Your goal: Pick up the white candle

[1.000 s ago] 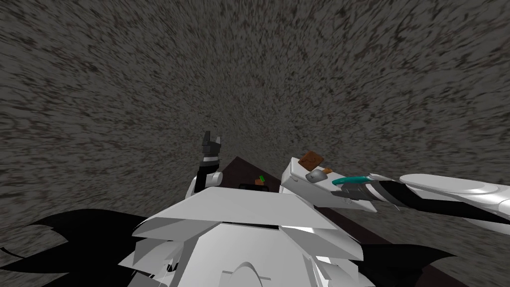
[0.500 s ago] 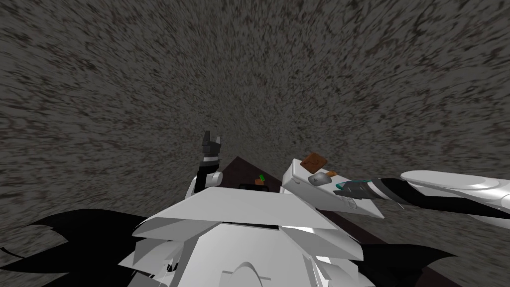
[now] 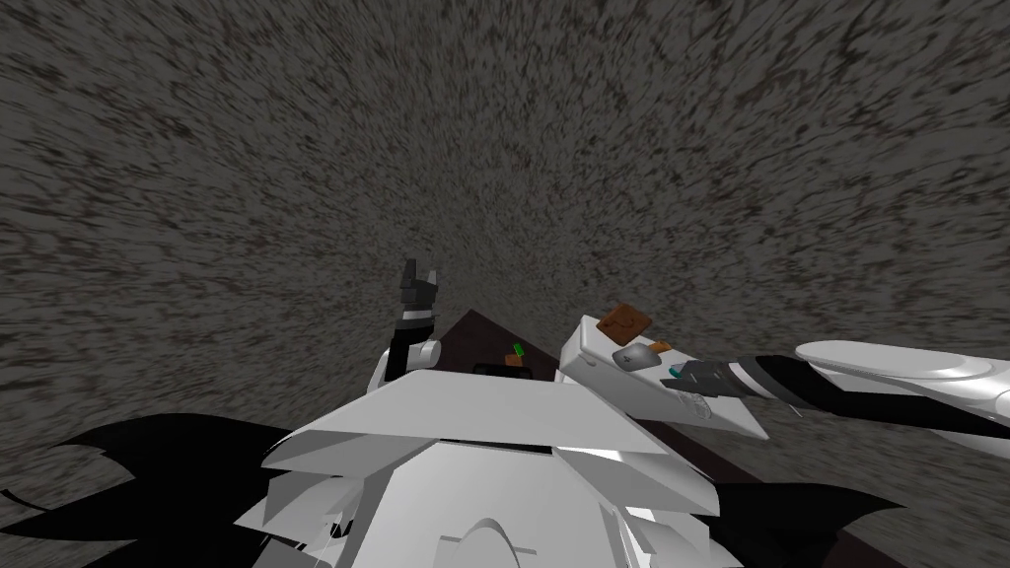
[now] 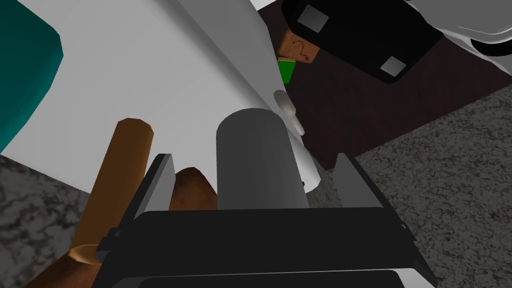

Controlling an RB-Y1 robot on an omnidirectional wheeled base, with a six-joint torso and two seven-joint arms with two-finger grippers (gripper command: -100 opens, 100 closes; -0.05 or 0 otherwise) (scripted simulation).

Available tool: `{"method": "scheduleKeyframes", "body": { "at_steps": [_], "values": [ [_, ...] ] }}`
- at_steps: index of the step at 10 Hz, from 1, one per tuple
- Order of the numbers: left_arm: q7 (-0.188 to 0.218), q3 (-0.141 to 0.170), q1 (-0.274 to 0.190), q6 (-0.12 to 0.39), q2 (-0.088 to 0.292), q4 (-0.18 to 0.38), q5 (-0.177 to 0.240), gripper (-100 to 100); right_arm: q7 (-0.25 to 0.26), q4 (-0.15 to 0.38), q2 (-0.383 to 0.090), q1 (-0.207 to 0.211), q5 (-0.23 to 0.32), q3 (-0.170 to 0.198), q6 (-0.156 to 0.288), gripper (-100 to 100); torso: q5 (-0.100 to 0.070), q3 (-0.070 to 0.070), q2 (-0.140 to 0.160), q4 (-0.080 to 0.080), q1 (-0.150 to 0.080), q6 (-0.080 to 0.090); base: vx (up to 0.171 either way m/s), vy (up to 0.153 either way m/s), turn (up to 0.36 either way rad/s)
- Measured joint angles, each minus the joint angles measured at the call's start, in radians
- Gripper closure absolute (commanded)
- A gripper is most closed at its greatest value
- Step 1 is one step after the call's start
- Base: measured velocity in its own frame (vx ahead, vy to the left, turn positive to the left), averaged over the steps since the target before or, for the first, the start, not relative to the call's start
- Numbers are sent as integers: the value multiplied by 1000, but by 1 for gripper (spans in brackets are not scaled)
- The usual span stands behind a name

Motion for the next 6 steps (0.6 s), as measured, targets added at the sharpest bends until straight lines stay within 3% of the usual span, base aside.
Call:
{"method": "scheduleKeyframes", "body": {
  "at_steps": [1, 4, 5, 6],
  "values": [
    [0, 0, 0, 0, 0, 0, 0, 0, 17, -2, 6, 6, -15, 14, 14, -100, 0, 0, 0, 0, 0, 0, 3, -2, 22],
    [0, 0, 0, 0, 0, 0, 0, 0, 18, 6, 50, 10, 17, 11, 30, -100, 0, 0, 0, 0, 0, 0, 8, 2, 26],
    [0, 0, 0, 0, 0, 0, 0, 0, 17, 6, 51, 10, 19, 11, 31, 100, 0, 0, 0, 0, 0, 0, 0, 0, 0],
    [0, 0, 0, 0, 0, 0, 0, 0, 17, 6, 51, 10, 19, 11, 31, 100, 0, 0, 0, 0, 0, 0, 0, 0, 0]
  ]
}}
